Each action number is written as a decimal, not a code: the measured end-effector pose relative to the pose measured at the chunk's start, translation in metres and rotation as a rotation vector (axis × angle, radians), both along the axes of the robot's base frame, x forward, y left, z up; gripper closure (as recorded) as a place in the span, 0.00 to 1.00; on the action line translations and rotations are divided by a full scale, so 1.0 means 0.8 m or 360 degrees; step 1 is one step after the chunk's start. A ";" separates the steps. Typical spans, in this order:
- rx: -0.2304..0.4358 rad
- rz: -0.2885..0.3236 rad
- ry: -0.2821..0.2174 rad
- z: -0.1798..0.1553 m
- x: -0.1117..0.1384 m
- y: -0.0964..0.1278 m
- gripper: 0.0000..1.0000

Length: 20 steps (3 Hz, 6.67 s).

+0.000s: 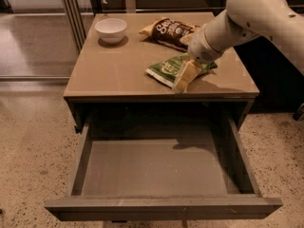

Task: Place green jalapeno chip bag into top drawer

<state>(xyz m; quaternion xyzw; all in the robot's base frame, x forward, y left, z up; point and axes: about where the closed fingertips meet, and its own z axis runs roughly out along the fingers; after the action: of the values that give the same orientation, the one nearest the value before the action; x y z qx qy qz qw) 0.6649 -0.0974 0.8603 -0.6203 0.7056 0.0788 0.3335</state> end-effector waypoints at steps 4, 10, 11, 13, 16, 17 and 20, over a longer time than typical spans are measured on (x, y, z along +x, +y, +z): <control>-0.0001 0.0006 0.0007 -0.004 0.002 0.003 0.88; 0.0128 0.0177 -0.0079 0.067 -0.079 0.017 1.00; 0.0094 0.0204 -0.0104 0.070 -0.127 0.014 1.00; 0.0037 0.0179 0.0019 0.058 -0.287 0.002 1.00; 0.0167 0.0128 0.0169 -0.053 -0.297 -0.004 1.00; 0.0137 0.0125 0.0064 -0.071 -0.280 -0.007 1.00; 0.0204 0.0306 -0.0212 -0.142 -0.161 0.030 1.00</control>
Offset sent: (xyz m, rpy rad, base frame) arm 0.0013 0.0022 -0.0030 -0.0006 0.0041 0.0031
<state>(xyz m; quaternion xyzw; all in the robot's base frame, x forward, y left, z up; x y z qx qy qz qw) 0.5357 -0.0734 0.7466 -0.6665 0.6125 0.1139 0.4095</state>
